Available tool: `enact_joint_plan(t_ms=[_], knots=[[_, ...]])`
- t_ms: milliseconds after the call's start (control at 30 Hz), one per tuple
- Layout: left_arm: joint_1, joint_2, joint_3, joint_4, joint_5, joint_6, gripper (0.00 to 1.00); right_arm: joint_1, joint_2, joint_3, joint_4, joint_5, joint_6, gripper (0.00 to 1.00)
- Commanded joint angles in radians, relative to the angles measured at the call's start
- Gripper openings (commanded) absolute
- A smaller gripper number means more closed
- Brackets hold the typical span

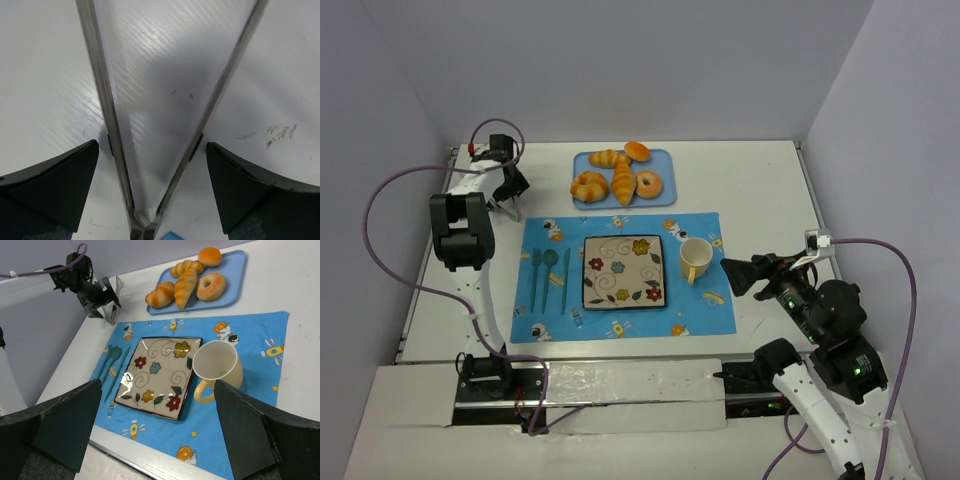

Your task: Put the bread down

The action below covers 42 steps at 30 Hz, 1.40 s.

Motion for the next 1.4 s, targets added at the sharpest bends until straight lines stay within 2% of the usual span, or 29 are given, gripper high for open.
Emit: enact_joint_plan(t_ms=[0,367,867,1100,1233,1367], knots=[[0.033,0.013,0.056,-0.026,0.006,0.009,0.99,0.008,-0.007,-0.013,0.047,-0.006,-0.003,1.0],[0.067,0.073,0.121,-0.036,0.07,0.041,0.99,0.01,-0.005,-0.016,0.047,-0.003,-0.002,1.0],[0.076,0.139,0.147,-0.035,0.085,0.044,0.99,0.008,-0.001,-0.025,0.042,0.007,-0.005,1.0],[0.08,0.14,0.147,-0.04,0.093,0.052,0.88,0.01,-0.01,-0.031,0.039,0.008,-0.002,1.0],[0.08,0.143,0.144,-0.043,0.096,0.05,0.78,0.01,-0.01,-0.028,0.036,0.008,-0.002,1.0],[0.08,0.116,0.105,-0.023,0.11,0.049,0.64,0.01,-0.01,-0.027,0.037,0.005,-0.002,1.0]])
